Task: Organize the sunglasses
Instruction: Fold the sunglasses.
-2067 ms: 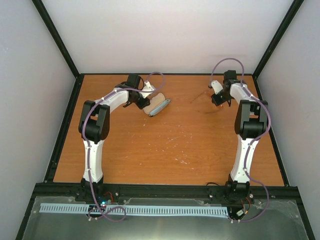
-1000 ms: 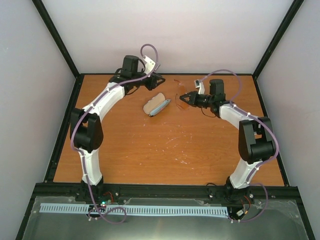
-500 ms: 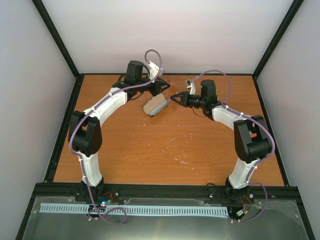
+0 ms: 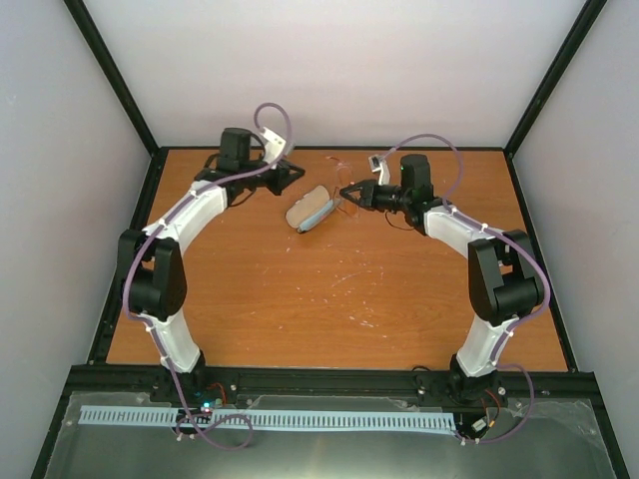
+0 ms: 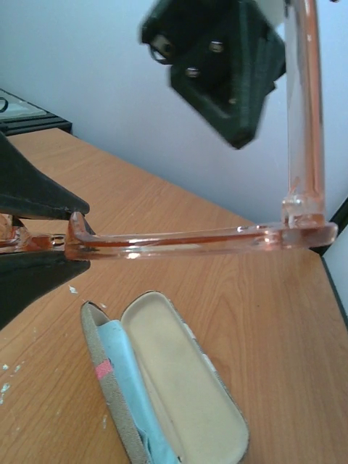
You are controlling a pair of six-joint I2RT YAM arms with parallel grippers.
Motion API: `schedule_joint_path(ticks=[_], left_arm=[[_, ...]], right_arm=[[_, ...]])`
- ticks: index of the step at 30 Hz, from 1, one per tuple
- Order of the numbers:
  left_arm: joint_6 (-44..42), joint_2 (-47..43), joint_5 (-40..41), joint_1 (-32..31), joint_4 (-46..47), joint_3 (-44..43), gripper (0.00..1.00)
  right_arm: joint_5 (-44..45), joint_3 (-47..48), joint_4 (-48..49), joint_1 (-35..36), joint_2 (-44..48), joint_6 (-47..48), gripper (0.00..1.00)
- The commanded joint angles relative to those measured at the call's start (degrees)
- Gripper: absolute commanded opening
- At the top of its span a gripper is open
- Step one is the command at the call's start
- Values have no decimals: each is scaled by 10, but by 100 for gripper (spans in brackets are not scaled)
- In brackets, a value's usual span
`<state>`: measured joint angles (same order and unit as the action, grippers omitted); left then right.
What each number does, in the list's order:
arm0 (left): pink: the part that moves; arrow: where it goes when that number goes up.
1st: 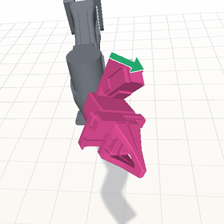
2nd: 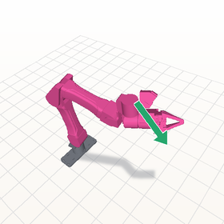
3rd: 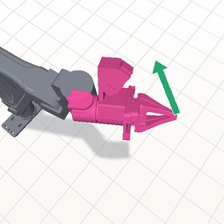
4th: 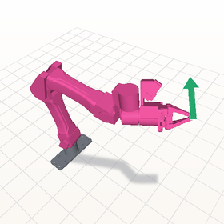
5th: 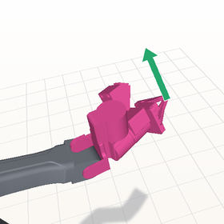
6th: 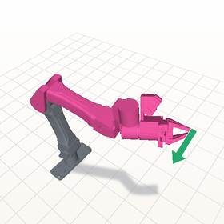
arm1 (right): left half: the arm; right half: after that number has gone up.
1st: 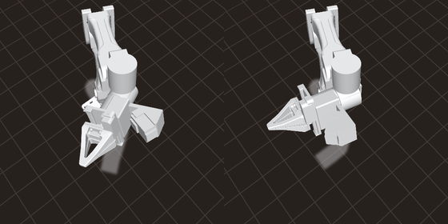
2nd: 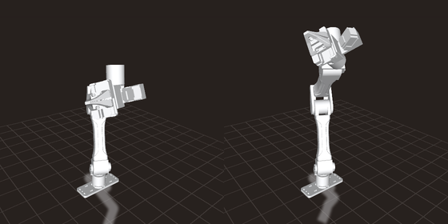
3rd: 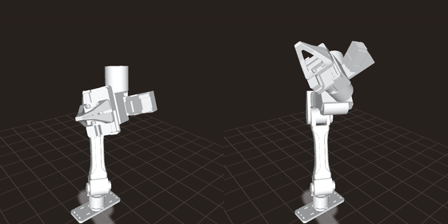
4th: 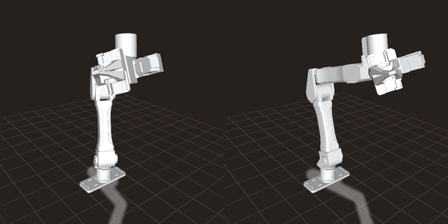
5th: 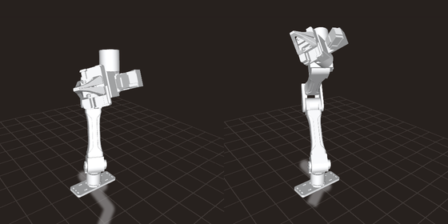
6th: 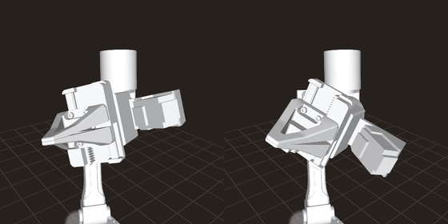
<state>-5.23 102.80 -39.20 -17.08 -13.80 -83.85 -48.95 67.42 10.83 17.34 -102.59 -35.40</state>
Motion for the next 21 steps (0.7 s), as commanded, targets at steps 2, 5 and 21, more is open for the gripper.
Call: schedule_joint_path(ticks=[2, 5, 21], left_arm=[[2, 10, -28, 38, 10, -64, 1], [36, 43, -64, 39, 19, -110, 1], [107, 85, -119, 6, 55, -138, 1]], right_arm=[[-24, 1, -35, 5, -8, 33, 3], [-28, -5, -28, 9, -10, 30, 3], [-34, 44, 3, 25, -59, 0, 3]])
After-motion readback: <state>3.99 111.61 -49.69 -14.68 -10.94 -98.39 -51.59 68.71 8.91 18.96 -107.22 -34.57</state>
